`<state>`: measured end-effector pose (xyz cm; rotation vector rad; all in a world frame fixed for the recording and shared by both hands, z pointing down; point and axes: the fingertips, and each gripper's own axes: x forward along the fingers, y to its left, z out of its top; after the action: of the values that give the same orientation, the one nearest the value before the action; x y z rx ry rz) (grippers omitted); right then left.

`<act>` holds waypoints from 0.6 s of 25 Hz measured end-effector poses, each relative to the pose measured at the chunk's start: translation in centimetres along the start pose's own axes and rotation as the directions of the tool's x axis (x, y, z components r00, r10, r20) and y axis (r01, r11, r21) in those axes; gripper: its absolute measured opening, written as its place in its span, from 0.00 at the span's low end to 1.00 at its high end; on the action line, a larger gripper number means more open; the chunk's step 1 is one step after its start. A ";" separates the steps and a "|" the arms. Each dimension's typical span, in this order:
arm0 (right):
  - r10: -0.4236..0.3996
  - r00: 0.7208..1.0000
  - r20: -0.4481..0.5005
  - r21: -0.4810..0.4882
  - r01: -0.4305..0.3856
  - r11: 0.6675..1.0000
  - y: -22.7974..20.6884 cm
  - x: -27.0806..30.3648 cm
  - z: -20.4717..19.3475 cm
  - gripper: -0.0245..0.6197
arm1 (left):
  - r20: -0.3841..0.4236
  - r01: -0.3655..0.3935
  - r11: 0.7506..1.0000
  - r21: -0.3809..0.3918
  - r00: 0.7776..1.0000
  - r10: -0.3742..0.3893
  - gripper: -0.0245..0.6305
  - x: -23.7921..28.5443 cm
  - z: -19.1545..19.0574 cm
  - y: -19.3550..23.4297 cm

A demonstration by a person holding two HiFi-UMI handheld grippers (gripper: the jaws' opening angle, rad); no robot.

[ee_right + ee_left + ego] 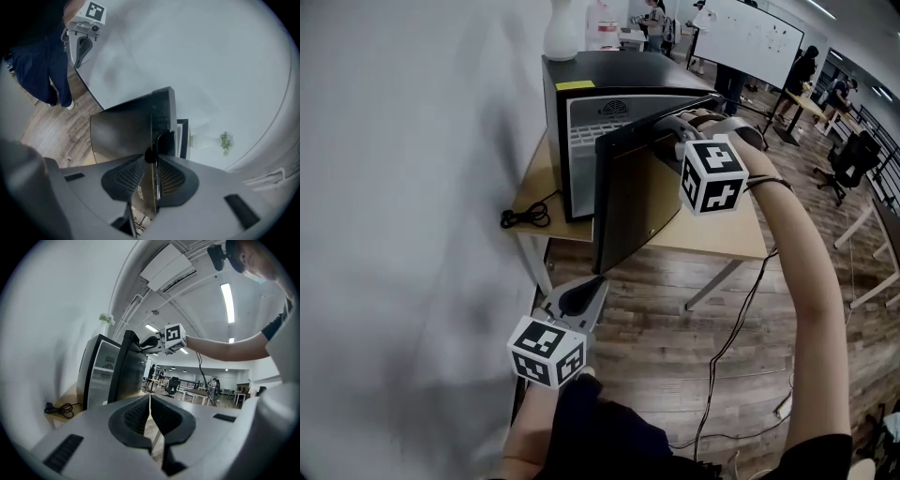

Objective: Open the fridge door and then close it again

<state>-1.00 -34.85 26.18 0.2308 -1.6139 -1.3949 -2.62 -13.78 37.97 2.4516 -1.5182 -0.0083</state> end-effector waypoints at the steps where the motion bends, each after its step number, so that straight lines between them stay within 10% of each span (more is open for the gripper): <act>1: 0.002 1.000 0.001 0.000 -0.002 1.000 -0.2 0.5 0.2 0.14 | 0.001 -0.003 1.000 -0.002 1.000 0.003 0.05 0.0 0.1 0.4; 15: -0.006 1.000 -0.007 0.045 0.007 0.999 -3.4 6.3 1.6 0.14 | 0.019 -0.024 1.000 -0.015 1.000 0.024 0.05 1.6 1.3 5.6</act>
<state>-6.94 -39.10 26.71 0.2670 -1.6417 -1.3625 -6.95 -17.83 38.14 2.4285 -1.5501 -0.0381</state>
